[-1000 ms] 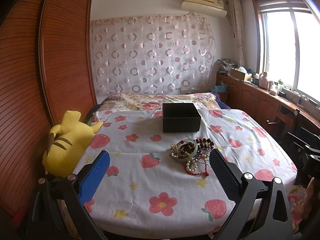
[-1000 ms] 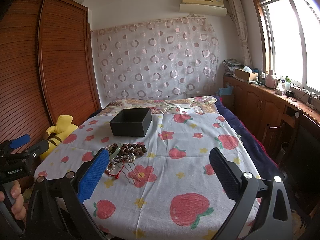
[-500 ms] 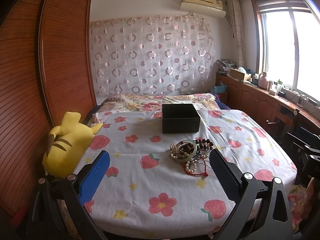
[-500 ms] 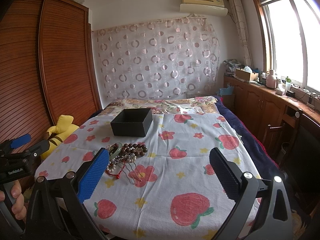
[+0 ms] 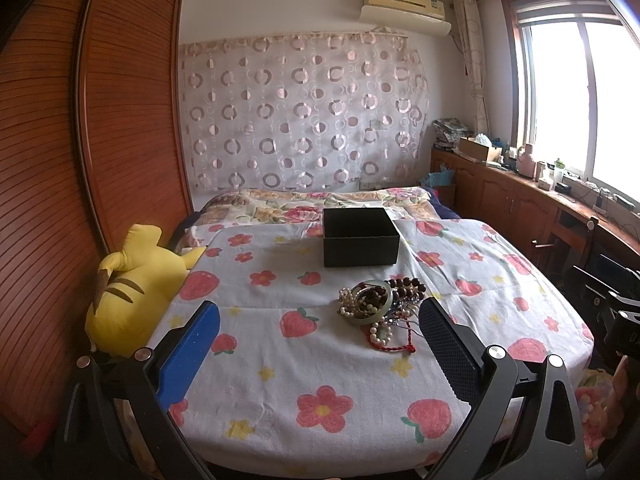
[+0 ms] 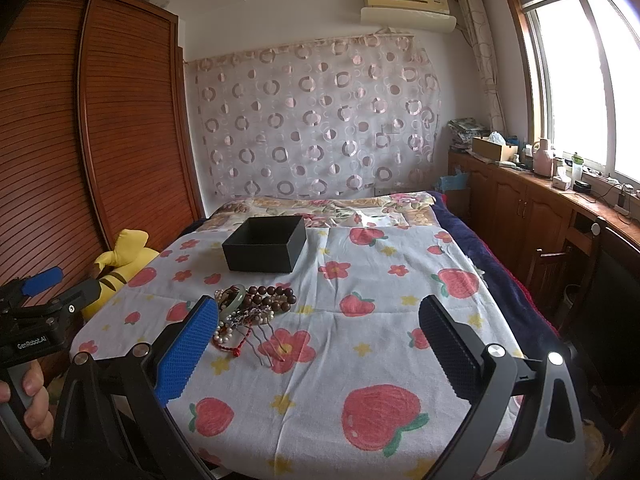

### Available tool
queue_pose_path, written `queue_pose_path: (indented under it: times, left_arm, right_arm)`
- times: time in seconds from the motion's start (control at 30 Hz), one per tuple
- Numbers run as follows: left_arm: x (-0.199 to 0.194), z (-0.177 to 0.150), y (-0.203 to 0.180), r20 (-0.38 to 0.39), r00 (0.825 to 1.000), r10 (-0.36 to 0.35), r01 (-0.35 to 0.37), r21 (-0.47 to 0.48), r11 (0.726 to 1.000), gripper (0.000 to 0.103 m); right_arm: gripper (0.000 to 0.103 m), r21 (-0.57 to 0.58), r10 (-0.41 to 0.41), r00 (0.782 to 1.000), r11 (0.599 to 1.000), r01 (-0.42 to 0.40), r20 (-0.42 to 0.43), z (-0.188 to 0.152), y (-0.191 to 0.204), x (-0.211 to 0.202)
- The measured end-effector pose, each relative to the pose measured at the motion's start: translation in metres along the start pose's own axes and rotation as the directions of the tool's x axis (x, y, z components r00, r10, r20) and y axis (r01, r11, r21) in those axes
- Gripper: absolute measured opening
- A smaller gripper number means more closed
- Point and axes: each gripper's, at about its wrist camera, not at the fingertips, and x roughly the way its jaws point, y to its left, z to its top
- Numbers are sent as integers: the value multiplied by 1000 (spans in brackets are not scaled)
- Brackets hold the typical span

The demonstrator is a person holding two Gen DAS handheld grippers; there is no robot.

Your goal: Organize jewelry

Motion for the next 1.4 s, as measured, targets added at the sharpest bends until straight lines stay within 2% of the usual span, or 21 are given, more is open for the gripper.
queue_pose_path:
  times: [1.03, 1.23, 1.27, 1.4]
  left_arm:
    - [-4, 4, -3, 2, 1000, -2, 2, 0, 1000, 96]
    - [-1, 7, -4, -26, 1000, -13, 13, -2, 1000, 96]
    - [-4, 10, -14, -27, 1000, -15, 15, -1, 1000, 96]
    - [12, 4, -16, -67, 997, -27, 28, 13, 1000, 96]
  right_arm:
    - [101, 1, 1, 1000, 1000, -1, 0, 0, 0, 0]
    - [101, 8, 20, 1000, 1000, -20, -13, -2, -1, 3]
    - [101, 7, 27, 999, 1000, -27, -19, -3, 0, 5]
    - [98, -9, 64, 997, 998, -65, -30, -5, -4, 20]
